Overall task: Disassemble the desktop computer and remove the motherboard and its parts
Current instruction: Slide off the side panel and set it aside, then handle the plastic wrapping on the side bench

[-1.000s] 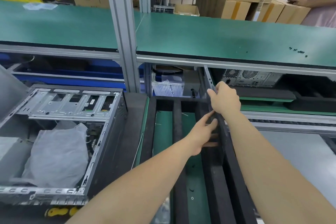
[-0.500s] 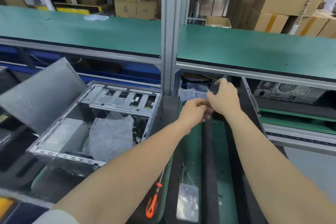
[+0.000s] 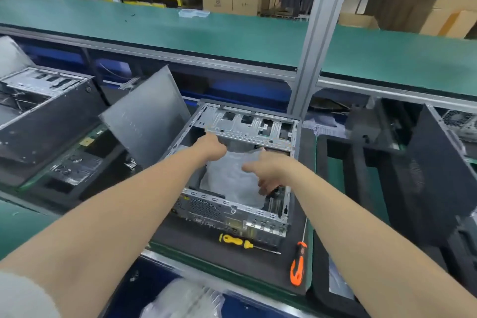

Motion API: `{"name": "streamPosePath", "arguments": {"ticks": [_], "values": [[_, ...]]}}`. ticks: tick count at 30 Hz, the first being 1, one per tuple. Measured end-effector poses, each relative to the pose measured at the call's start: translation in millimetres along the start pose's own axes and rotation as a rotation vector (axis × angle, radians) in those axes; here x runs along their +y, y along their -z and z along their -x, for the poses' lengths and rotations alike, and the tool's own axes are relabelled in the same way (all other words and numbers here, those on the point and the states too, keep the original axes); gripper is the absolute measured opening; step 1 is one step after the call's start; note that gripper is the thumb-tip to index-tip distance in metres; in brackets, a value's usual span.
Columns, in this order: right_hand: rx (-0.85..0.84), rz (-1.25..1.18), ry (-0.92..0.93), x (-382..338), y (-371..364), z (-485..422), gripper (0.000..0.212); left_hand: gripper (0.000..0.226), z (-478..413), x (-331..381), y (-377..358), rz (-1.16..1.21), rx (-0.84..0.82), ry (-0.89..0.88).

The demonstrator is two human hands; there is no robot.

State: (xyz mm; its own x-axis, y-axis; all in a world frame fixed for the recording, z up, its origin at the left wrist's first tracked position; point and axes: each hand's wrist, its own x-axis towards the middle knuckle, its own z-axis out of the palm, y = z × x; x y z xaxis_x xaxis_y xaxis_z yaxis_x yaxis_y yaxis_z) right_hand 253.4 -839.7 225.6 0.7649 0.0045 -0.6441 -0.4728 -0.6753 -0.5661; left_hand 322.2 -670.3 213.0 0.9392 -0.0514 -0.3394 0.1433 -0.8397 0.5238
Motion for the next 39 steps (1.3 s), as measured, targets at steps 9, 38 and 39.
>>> {"name": "streamPosePath", "arguments": {"ticks": [9,38,39], "values": [[0.332,0.179,-0.235,-5,-59,-29,0.100,0.081,-19,-20,-35,-0.127,-0.262,-0.038],[0.765,-0.041,0.221,6,-10,53,0.059,0.059,9,-12,47,-0.232,-0.074,-0.786],[0.800,-0.080,0.268,7,-12,54,0.045,0.051,12,-11,49,-0.166,-0.030,-0.764]]}}
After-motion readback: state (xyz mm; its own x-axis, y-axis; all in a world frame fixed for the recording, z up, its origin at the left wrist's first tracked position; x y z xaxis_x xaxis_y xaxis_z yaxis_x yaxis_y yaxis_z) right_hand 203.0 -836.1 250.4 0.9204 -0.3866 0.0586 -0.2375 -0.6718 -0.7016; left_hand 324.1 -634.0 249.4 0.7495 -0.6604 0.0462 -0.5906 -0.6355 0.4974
